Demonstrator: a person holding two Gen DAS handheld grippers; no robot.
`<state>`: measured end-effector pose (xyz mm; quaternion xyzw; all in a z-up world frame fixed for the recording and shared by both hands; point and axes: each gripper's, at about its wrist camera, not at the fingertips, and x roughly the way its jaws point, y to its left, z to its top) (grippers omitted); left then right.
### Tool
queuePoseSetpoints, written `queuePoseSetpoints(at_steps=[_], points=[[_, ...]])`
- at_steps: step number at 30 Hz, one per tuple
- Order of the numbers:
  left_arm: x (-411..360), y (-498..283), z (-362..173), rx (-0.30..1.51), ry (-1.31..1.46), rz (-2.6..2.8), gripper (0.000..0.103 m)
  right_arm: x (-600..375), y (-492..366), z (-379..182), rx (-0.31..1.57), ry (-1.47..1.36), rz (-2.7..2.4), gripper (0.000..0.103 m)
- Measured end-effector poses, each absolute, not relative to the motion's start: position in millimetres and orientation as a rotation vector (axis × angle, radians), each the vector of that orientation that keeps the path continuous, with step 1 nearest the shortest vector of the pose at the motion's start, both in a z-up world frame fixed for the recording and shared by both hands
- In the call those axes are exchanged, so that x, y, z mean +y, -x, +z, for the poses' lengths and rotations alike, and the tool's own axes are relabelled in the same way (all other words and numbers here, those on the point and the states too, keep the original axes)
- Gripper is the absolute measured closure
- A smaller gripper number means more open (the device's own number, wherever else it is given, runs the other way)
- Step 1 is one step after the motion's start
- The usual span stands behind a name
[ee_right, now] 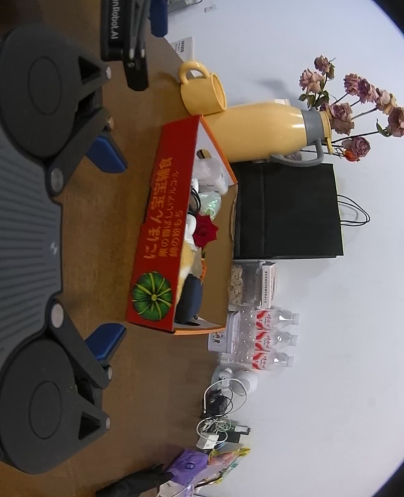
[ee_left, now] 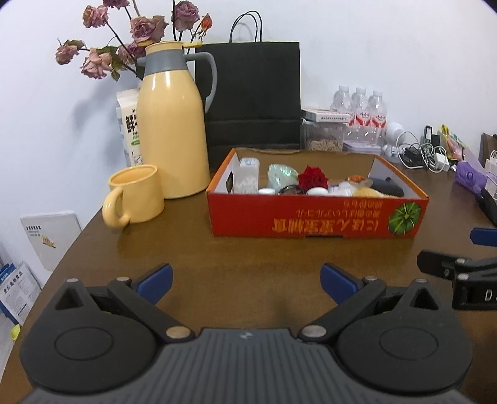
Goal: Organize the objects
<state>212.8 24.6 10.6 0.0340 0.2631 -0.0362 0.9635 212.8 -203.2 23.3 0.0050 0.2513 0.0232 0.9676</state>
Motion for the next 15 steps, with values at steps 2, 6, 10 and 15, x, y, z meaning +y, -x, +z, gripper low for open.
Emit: queuePoseSetpoints(at_steps=[2,6,10,15], points=[[24.8,-207.8,9.9,0.537,-0.068,-0.073,0.000,-202.6,-207.4,23.5,0.508,-0.010,0.048,0.000],[24.7,-200.3,10.0,0.536,-0.070,-0.073,0.000,-201.4,-200.8,25.7,0.502,-0.010,0.048,0.000],[24.5,-197.3,11.2,0.535,-0.068,-0.074,0.000,-202.0,-196.7,27.2,0.499,-0.011,0.046,0.000],[25.1,-195.0,12.6,0.533,-0.064,-0.070,0.000,-203.0,-194.8,28.8,0.496,-0.009,0.044,0.000]])
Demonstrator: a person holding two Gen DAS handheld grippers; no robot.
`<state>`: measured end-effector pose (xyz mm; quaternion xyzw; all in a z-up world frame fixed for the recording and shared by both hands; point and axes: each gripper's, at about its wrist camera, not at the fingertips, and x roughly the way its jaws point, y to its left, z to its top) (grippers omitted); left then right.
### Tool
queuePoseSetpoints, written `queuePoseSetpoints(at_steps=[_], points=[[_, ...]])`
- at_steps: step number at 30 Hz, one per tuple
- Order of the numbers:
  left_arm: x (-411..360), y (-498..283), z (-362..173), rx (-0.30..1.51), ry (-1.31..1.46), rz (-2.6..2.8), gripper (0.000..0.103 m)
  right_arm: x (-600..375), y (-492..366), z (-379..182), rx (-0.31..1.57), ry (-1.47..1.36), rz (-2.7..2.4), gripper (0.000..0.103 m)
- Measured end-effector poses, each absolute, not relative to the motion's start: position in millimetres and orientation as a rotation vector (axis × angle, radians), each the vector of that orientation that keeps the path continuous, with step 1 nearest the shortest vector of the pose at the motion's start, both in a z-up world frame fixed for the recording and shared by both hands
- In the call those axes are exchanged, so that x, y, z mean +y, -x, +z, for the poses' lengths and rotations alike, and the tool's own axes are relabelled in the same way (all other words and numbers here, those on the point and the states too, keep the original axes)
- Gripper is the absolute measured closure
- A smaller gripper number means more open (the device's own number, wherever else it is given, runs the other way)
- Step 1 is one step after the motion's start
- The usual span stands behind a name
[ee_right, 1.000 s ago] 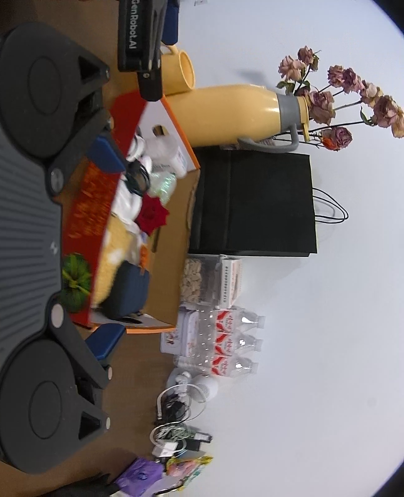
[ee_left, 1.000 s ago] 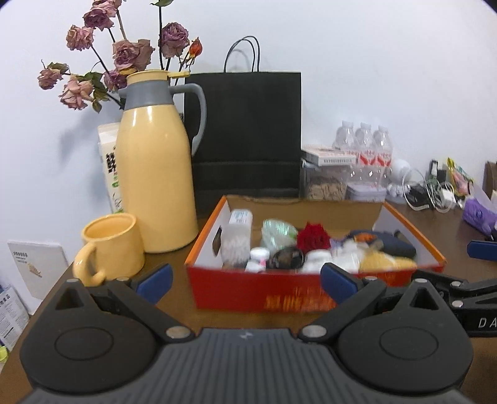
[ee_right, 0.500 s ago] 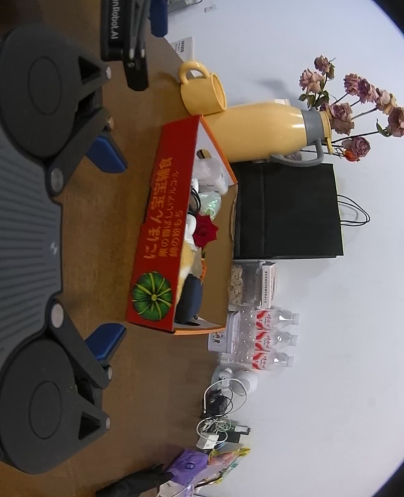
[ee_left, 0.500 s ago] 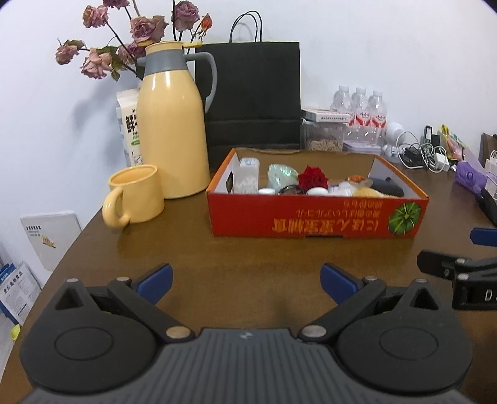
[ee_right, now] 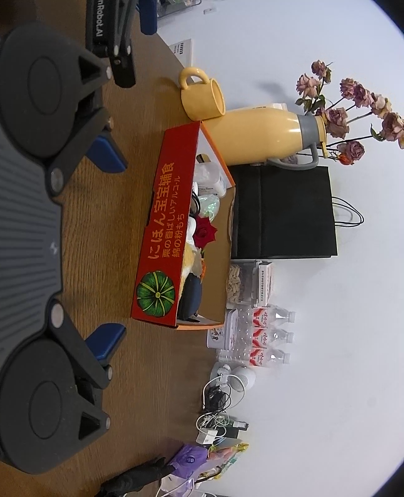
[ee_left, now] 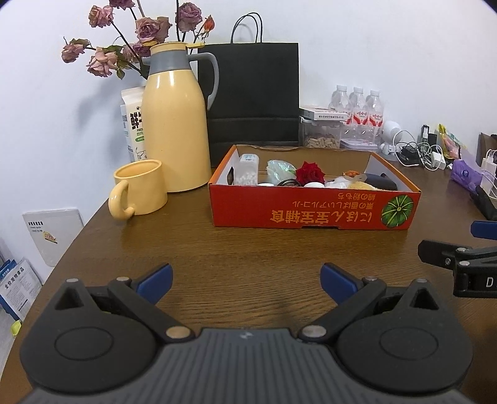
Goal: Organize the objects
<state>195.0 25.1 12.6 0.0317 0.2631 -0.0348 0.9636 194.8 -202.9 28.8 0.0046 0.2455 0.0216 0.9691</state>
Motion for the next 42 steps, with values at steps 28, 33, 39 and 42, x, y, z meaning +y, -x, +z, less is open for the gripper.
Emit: queuePoseSetpoints(at_steps=[28,33,39,42], points=[[24.2,-196.5,10.8,0.539,-0.063,-0.069,0.000,-201.4,-194.1,28.0,0.501,-0.003,0.044,0.000],[23.3,-198.0,9.8,0.550,-0.066,-0.066,0.000,-201.4,-194.3,27.9,0.501,-0.003,0.043,0.000],[23.6,-198.6,9.2,0.550,-0.059,-0.079,0.000,-201.7,-194.3,27.7,0.502,-0.002,0.043,0.000],[24.2,-195.6,9.7,0.535,-0.055,-0.099,0.000,-201.5,-195.0,26.5,0.503,-0.002,0.043,0.000]])
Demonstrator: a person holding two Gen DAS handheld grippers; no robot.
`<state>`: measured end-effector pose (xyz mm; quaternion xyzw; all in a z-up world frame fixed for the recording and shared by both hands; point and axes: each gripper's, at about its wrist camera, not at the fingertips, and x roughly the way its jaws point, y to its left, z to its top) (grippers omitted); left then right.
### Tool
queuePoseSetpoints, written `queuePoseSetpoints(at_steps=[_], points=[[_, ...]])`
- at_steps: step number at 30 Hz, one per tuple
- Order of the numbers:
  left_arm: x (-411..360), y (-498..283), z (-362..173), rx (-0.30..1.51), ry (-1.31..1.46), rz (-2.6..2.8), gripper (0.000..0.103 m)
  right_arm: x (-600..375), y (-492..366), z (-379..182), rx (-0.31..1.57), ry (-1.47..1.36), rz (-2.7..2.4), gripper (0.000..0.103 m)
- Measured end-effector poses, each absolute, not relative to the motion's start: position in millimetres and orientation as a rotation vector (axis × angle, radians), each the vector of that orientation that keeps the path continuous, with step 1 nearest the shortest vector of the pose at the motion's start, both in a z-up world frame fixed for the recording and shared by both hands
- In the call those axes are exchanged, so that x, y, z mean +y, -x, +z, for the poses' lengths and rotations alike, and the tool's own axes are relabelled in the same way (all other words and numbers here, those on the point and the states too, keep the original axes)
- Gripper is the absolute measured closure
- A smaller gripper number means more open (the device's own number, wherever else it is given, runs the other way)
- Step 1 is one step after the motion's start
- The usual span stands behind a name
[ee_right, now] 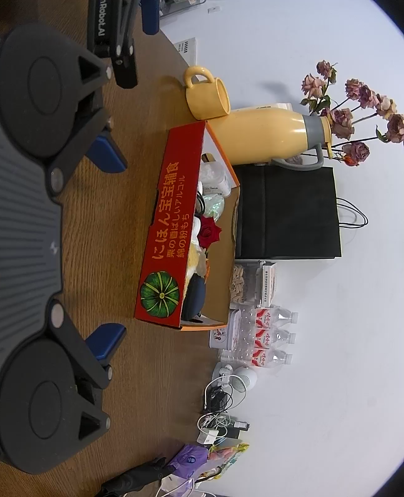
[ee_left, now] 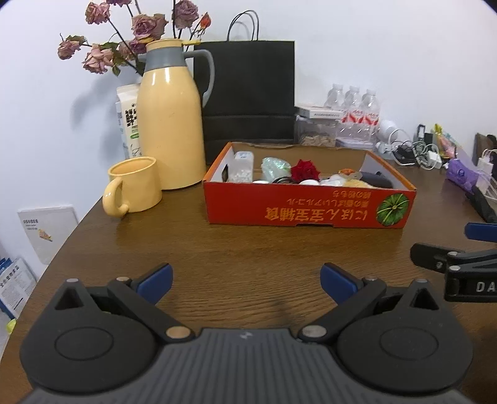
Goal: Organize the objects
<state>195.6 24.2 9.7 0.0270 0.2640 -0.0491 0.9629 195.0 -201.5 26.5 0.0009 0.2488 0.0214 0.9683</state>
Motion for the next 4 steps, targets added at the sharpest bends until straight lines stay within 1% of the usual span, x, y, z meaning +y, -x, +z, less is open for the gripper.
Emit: queuePoseSetpoints(at_steps=[4], points=[[24.2,-195.1,10.8,0.528,-0.050,-0.095,0.000,-201.4,-195.1,26.6,0.503,-0.002,0.043,0.000]])
